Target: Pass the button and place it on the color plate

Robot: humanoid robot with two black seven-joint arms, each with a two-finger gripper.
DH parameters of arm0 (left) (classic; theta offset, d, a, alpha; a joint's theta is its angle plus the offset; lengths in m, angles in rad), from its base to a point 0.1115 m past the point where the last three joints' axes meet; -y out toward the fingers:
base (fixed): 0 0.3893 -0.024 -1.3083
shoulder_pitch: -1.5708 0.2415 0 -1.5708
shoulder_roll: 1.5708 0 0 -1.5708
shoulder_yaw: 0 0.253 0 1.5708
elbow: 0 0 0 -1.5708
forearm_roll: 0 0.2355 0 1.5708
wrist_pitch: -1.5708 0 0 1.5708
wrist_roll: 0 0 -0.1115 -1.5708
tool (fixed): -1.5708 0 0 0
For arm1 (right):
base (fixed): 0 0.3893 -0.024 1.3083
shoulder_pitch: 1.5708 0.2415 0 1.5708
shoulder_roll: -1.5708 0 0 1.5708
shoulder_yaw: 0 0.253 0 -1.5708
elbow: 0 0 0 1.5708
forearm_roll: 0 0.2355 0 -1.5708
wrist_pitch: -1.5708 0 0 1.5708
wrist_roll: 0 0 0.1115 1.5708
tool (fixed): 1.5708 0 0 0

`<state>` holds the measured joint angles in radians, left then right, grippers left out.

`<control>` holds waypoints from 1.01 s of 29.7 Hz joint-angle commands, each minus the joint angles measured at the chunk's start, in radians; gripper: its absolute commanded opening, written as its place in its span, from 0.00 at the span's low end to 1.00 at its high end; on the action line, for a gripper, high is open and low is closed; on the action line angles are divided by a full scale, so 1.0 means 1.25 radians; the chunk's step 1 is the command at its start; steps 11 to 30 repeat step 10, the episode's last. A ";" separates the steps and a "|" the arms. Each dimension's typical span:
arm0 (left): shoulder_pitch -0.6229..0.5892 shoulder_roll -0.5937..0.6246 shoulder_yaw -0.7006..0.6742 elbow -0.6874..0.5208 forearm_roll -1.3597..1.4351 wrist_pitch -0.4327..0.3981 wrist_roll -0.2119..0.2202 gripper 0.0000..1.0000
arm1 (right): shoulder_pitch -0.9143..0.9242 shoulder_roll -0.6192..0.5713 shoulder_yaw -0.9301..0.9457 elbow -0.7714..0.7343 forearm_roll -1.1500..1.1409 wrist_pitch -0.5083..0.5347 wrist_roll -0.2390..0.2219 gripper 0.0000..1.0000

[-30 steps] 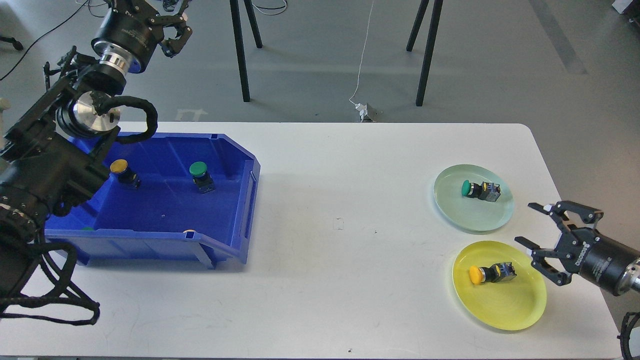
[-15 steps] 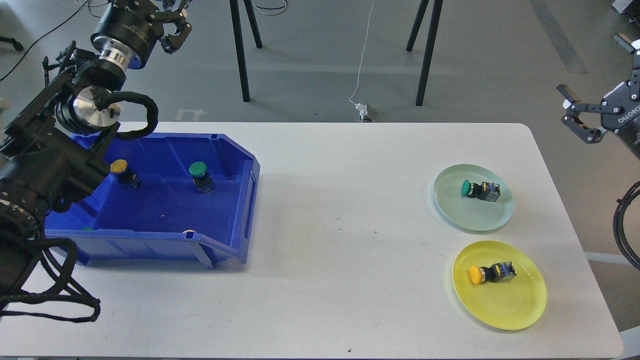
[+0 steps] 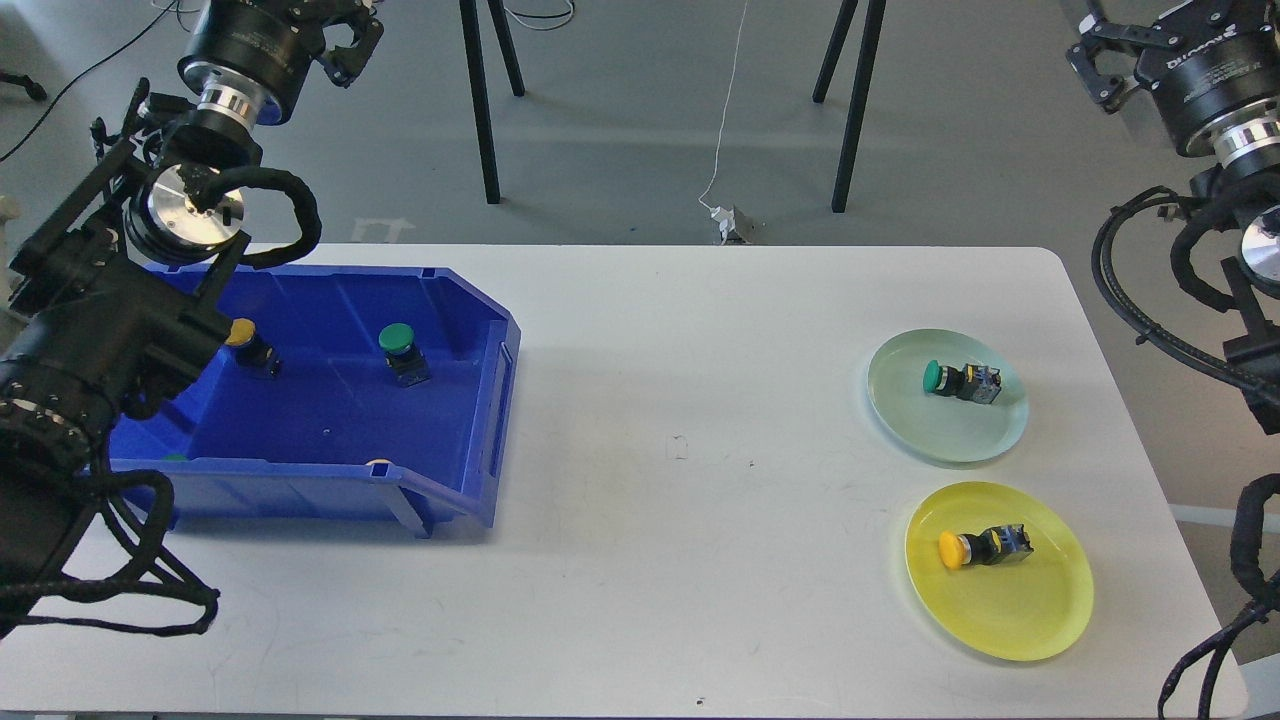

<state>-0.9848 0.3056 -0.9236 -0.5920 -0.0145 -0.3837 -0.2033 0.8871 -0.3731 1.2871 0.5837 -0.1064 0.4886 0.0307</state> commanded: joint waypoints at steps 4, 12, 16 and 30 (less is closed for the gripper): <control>0.004 -0.003 -0.004 0.000 -0.009 0.000 -0.002 1.00 | 0.016 0.017 -0.001 -0.023 0.003 0.000 0.000 0.99; 0.000 -0.003 -0.004 0.001 -0.009 0.006 -0.002 1.00 | 0.017 0.017 -0.064 -0.018 0.004 0.000 0.009 0.99; 0.000 -0.003 -0.004 0.001 -0.009 0.006 -0.002 1.00 | 0.017 0.017 -0.064 -0.018 0.004 0.000 0.009 0.99; 0.000 -0.003 -0.004 0.001 -0.009 0.006 -0.002 1.00 | 0.017 0.017 -0.064 -0.018 0.004 0.000 0.009 0.99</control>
